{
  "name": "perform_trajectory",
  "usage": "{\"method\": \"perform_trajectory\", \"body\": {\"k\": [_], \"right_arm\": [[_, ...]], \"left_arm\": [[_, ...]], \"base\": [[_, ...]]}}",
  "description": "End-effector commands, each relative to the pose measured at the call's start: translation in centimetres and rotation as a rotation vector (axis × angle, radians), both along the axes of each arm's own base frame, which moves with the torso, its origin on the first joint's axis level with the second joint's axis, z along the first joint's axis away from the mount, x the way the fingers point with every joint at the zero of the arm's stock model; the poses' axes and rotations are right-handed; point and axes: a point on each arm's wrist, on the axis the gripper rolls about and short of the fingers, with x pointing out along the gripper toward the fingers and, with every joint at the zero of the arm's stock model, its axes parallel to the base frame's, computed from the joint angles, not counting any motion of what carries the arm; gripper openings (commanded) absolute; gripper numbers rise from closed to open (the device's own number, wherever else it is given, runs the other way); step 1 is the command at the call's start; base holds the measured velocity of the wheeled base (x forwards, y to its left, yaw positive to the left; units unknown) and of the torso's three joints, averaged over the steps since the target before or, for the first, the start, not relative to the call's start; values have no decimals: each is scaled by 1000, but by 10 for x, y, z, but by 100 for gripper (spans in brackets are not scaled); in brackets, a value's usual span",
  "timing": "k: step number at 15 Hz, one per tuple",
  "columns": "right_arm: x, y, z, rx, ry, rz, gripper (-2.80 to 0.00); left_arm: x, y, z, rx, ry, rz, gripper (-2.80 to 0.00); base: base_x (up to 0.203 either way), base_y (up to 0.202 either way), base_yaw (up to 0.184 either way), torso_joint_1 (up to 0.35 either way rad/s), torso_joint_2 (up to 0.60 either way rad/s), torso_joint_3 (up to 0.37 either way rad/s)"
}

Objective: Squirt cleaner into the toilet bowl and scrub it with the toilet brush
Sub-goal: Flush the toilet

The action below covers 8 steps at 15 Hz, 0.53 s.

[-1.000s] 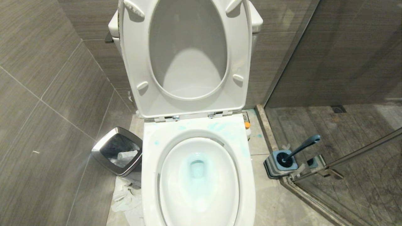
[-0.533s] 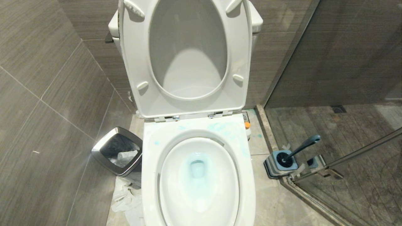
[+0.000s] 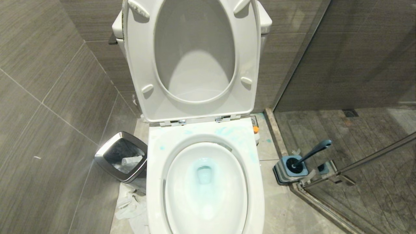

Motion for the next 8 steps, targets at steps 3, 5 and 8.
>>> {"method": "perform_trajectory", "body": {"k": [3, 5, 8], "right_arm": [[0, 0, 0, -1, 0, 1, -280], [0, 0, 0, -1, 1, 1, -280], [0, 0, 0, -1, 1, 1, -280]], "left_arm": [[0, 0, 0, 0, 3, 1, -280], [0, 0, 0, 1, 3, 1, -280], [0, 0, 0, 1, 3, 1, -280]], "base": [[0, 0, 0, 0, 0, 0], [0, 0, 0, 0, 0, 0], [0, 0, 0, 0, 0, 0]]}}
